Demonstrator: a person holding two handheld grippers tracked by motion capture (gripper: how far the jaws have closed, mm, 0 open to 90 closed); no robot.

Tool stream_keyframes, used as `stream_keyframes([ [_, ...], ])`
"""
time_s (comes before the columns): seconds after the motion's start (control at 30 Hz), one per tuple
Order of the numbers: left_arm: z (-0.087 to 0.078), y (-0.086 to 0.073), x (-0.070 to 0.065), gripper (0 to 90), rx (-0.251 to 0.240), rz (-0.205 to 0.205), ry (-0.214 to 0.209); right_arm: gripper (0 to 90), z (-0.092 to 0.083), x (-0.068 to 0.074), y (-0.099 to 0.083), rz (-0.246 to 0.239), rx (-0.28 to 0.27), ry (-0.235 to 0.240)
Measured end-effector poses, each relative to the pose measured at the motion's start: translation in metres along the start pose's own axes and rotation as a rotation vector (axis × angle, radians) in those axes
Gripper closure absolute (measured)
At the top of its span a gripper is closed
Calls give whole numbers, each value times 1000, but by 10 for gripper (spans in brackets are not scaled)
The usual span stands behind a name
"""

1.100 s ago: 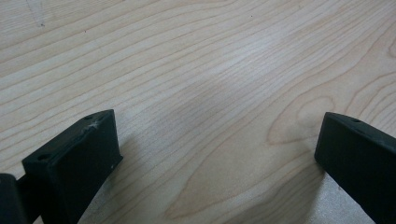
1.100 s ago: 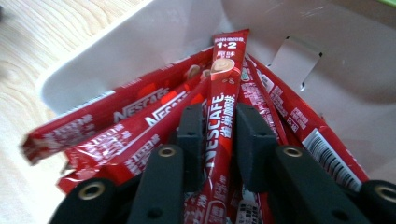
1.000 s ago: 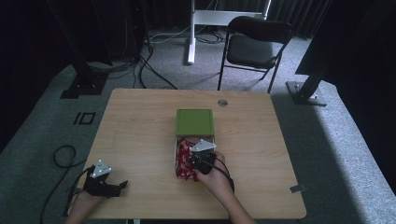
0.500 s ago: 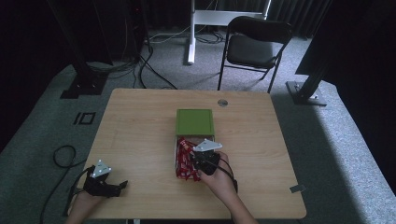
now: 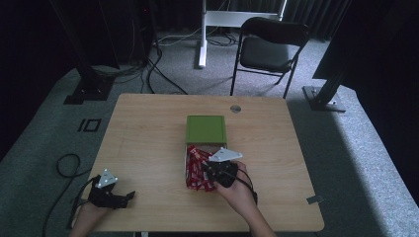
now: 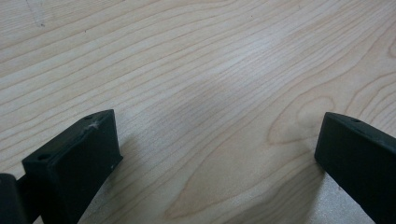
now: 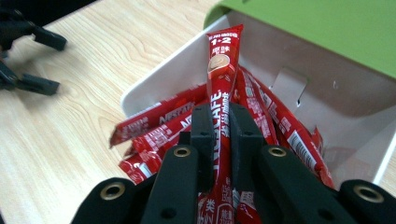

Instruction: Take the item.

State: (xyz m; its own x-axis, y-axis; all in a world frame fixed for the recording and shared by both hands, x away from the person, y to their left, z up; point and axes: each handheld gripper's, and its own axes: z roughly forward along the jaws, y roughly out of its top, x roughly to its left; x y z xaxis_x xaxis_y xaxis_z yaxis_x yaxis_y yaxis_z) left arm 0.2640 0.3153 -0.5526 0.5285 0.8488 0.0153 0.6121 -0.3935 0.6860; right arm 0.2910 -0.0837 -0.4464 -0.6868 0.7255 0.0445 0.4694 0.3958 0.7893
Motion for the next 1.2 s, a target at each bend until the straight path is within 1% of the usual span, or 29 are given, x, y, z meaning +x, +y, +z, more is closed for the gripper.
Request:
stream_keyframes([
  [0.17, 0, 0, 0, 7, 0, -1, 0, 824, -8, 1, 3, -3, -16, 24],
  [0.33, 0, 0, 0, 7, 1, 1, 0, 825, -15, 2, 6, 2, -35, 33],
  [0.47, 0, 0, 0, 8, 2, 1, 0, 824, -21, 0, 9, 11, -63, 27],
  [0.53, 0, 0, 0, 7, 2, 1, -1, 824, -23, -1, 10, 6, -65, 23],
  [0.57, 0, 0, 0, 8, 2, 1, 0, 824, -25, -2, 12, 13, -80, 17],
  [0.63, 0, 0, 0, 7, 2, 1, 0, 824, -27, -4, 14, 20, -91, 15],
  [0.7, 0, 0, 0, 8, 2, 1, 0, 824, -29, -6, 15, 18, -95, 5],
  [0.73, 0, 0, 0, 8, 2, 1, -1, 824, -30, -7, 16, 29, -108, 1],
  [0.8, 0, 0, 0, 8, 2, 0, -1, 824, -31, -9, 17, 30, -112, -6],
  [0.83, 0, 0, 0, 8, 2, 1, -1, 824, -32, -10, 17, 36, -123, -12],
  [0.9, 0, 0, 0, 8, 2, 0, -1, 825, -34, -13, 18, 43, -128, -27],
  [0.93, 0, 0, 0, 8, 2, 1, 0, 825, -34, -13, 18, 43, -128, -27],
  [1.0, 0, 0, 0, 8, 2, 1, 0, 824, -36, -20, 19, 61, -143, -53],
  [1.2, 0, 0, 0, 7, 1, 1, 0, 824, -40, -35, 17, 98, -165, -103],
])
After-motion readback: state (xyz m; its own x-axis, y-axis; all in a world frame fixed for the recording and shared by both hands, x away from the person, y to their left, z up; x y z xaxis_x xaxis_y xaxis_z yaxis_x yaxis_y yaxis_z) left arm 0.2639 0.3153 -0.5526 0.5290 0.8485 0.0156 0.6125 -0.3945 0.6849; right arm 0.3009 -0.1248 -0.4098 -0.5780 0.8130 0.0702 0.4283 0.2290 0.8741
